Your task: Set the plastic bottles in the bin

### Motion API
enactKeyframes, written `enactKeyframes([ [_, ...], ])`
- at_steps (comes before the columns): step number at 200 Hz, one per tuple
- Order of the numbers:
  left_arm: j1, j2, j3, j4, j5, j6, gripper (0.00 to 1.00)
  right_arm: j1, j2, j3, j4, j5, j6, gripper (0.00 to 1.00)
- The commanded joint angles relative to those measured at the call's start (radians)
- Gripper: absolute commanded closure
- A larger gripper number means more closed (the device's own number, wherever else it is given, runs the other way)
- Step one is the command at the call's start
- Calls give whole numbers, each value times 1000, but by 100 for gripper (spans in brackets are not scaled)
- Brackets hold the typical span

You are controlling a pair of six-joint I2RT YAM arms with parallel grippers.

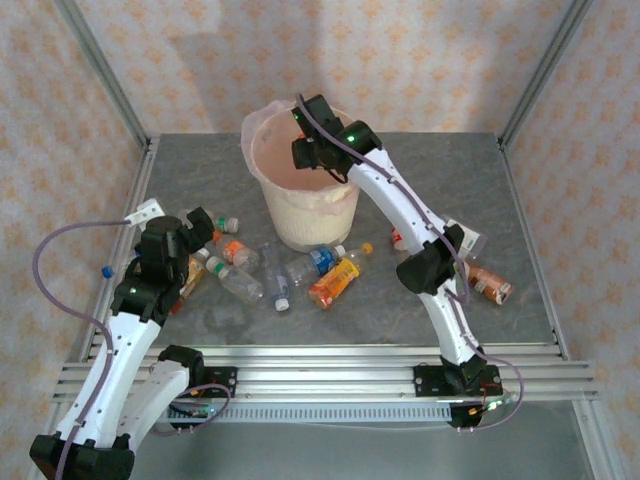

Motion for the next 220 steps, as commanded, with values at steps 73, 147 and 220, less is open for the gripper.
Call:
enactKeyframes([
  [73, -3, -8, -11, -15, -41, 16, 0, -20, 99, 51, -2, 2, -67, 45],
  [147, -3, -8, -8, -16, -45, 18, 0, -30, 157, 59, -14, -15, -80, 24],
  [220, -3, -8, 0, -20, -45, 16, 0, -30, 149, 75, -26, -13, -88, 8],
])
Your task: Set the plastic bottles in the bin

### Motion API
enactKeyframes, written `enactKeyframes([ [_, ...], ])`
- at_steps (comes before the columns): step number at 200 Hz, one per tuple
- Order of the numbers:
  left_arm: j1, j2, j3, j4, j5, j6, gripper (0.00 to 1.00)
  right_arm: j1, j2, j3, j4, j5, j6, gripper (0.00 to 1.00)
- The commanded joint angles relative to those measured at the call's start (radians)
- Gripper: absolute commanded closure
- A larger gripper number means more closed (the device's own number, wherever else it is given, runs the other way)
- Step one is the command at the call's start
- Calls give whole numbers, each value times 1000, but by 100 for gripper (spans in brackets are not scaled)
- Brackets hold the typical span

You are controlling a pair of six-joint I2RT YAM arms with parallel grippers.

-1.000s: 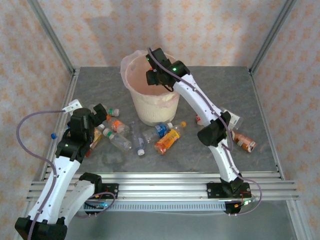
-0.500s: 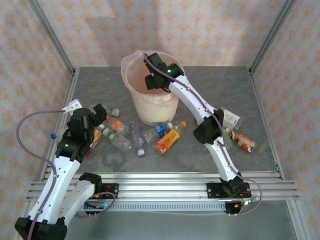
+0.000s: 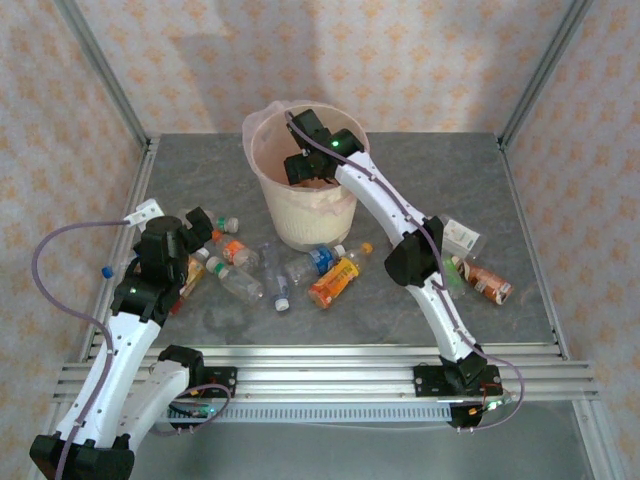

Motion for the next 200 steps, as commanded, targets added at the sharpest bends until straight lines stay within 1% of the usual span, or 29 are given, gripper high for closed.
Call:
enactKeyframes([
  [1, -3, -9, 0, -20, -26, 13, 0, -4, -6, 49, -26, 11, -10, 8],
  [21, -3, -7, 1, -17, -28, 4, 0, -5, -21, 61, -30, 14, -13, 6],
  [53, -3, -2, 12, -25, -30, -10, 0, -5, -69, 84, -34, 21, -22, 0],
  [84, -3, -4, 21, -46, -44, -22, 0, -5, -145, 89, -18, 31, -26, 1],
  [148, -4, 17, 59, -92, -58, -26, 0, -5, -319, 86, -18, 101, 1, 1],
  [176, 0, 57, 110, -145, -66, -11, 0, -5, -407, 72, -46, 164, 22, 1],
  [200, 6, 88, 156, -199, -76, -2, 0, -5, -506, 2, -65, 266, 49, 1],
])
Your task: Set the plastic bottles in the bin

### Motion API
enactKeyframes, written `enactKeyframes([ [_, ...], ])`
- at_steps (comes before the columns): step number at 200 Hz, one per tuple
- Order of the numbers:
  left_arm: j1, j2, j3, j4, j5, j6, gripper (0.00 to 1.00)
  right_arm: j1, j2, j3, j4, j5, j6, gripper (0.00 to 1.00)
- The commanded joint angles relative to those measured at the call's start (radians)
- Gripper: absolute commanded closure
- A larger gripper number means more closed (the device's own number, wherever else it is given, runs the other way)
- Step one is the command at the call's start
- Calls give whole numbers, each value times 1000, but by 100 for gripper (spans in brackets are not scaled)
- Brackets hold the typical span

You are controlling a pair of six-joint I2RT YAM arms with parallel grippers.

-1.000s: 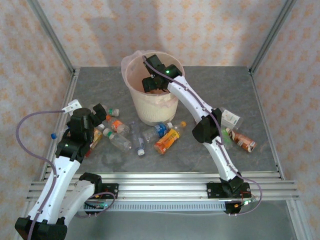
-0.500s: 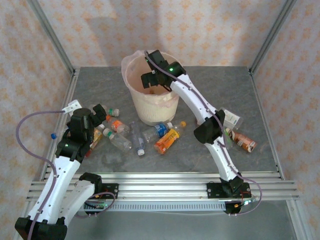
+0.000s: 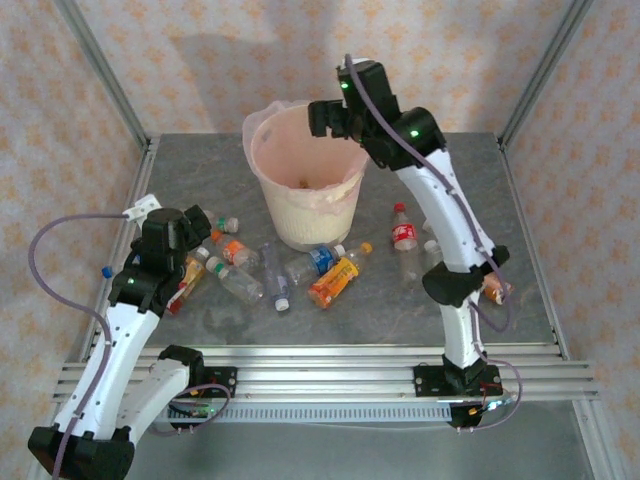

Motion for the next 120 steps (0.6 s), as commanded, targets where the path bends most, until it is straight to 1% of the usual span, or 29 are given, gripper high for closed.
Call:
enactKeyframes([
  [1, 6, 22, 64, -91, -47, 7, 0, -5, -108, -58, -51, 140, 41, 1],
  [27, 12, 45, 95, -126, -29, 20, 0, -5, -256, -251, -25, 227, 99, 1],
  [50, 16, 84, 140, -182, -7, 35, 0, -5, -411, -500, 31, 261, 164, 1],
  [64, 19, 117, 176, -224, 19, 76, 0, -5, -509, -641, 71, 287, 209, 1],
  [80, 22, 169, 241, -315, -3, 115, 0, -5, -620, -793, 118, 308, 249, 1],
  [89, 22, 203, 278, -365, -8, 160, 0, -5, -680, -870, 144, 311, 270, 1],
  [111, 24, 281, 353, -486, -24, 257, 0, -5, -795, -1004, 175, 308, 300, 1],
  [120, 24, 312, 378, -534, -22, 295, 0, -5, -817, -1042, 176, 318, 312, 1],
])
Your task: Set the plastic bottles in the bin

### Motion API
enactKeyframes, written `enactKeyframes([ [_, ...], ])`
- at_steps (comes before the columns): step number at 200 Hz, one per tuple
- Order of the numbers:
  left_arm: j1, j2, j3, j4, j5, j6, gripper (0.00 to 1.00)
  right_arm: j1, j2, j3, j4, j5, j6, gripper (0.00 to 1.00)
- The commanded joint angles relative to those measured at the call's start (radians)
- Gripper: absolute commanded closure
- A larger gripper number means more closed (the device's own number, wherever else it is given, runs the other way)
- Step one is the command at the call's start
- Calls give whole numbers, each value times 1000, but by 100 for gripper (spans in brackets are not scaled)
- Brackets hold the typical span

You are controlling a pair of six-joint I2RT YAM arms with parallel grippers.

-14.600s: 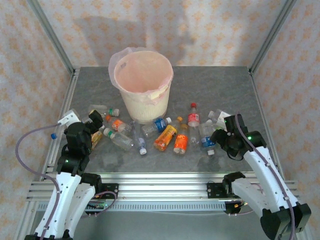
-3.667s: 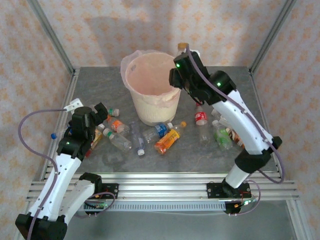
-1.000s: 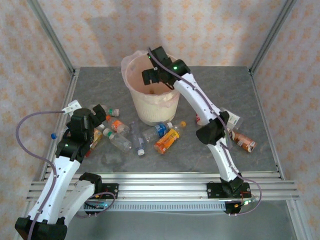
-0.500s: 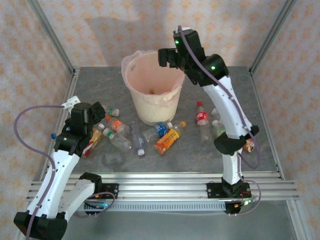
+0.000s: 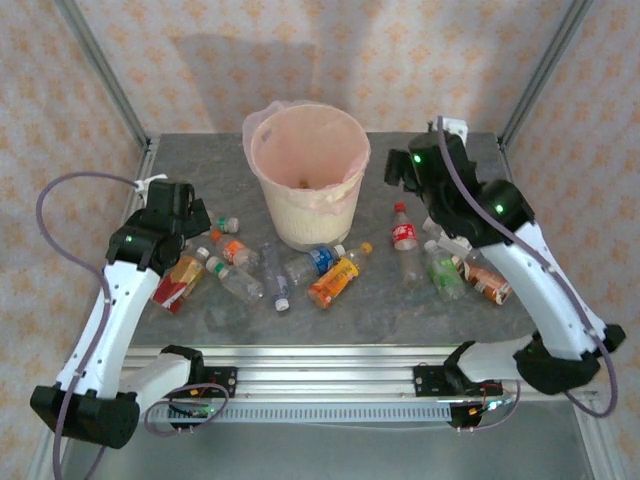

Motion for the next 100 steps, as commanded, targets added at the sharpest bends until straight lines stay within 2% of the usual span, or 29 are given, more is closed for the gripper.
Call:
enactKeyframes([
  [1, 10, 64, 74, -210, -22, 148, 0, -2, -84, -95, 60, 60, 73, 1],
  [20, 10, 101, 81, -279, -39, 227, 0, -2, -162, -157, 56, 87, 91, 1],
  [44, 24, 112, 18, -278, -100, 282, 0, -2, -212, -200, 49, 109, 95, 1],
  [78, 74, 135, -59, -199, 14, 279, 0, -2, -253, -236, 60, 104, 84, 1],
  [100, 84, 131, -125, -117, 64, 352, 0, -2, -262, -246, 41, 125, 80, 1],
])
